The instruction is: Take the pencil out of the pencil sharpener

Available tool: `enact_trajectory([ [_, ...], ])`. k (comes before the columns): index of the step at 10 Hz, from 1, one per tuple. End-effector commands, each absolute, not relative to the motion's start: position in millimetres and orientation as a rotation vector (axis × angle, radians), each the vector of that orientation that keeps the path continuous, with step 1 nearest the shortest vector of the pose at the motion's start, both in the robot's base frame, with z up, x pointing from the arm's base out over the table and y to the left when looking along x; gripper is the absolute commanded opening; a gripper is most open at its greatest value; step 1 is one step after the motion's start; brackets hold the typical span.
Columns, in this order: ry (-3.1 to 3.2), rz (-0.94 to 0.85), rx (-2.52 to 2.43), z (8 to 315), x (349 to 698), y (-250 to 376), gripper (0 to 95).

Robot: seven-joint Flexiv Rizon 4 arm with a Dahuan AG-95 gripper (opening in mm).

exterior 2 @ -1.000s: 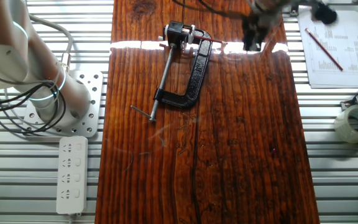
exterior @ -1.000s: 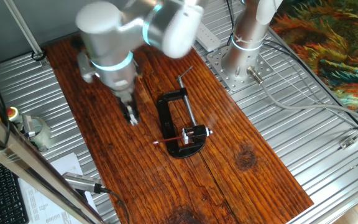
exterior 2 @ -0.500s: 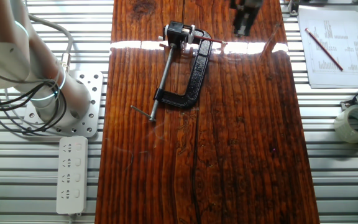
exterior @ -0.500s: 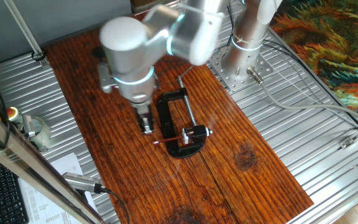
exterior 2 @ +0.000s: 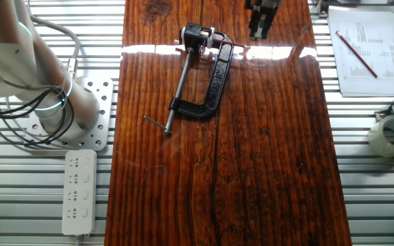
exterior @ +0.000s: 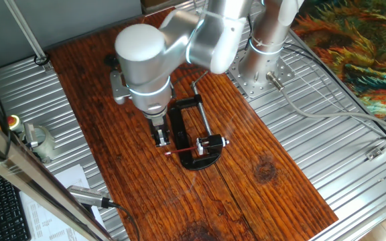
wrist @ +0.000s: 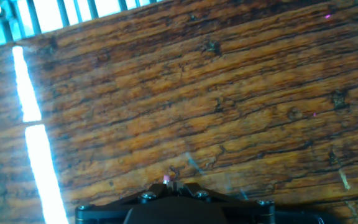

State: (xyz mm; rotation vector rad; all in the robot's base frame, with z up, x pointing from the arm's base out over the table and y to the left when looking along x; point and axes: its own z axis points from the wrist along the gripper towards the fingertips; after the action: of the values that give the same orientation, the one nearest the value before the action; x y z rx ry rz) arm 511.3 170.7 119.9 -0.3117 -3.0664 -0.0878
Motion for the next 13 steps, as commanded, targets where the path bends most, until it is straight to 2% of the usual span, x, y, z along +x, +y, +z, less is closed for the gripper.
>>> enact_trajectory([
  [1,-3.062,-0.069,-0.322,118,511,175,0.0],
  [5,-3.065,-0.04,-0.36,111,500,193,0.0],
  [6,-3.063,-0.028,-0.384,107,497,198,19.0],
  [13,-3.058,0.004,-0.395,85,470,204,19.0],
])
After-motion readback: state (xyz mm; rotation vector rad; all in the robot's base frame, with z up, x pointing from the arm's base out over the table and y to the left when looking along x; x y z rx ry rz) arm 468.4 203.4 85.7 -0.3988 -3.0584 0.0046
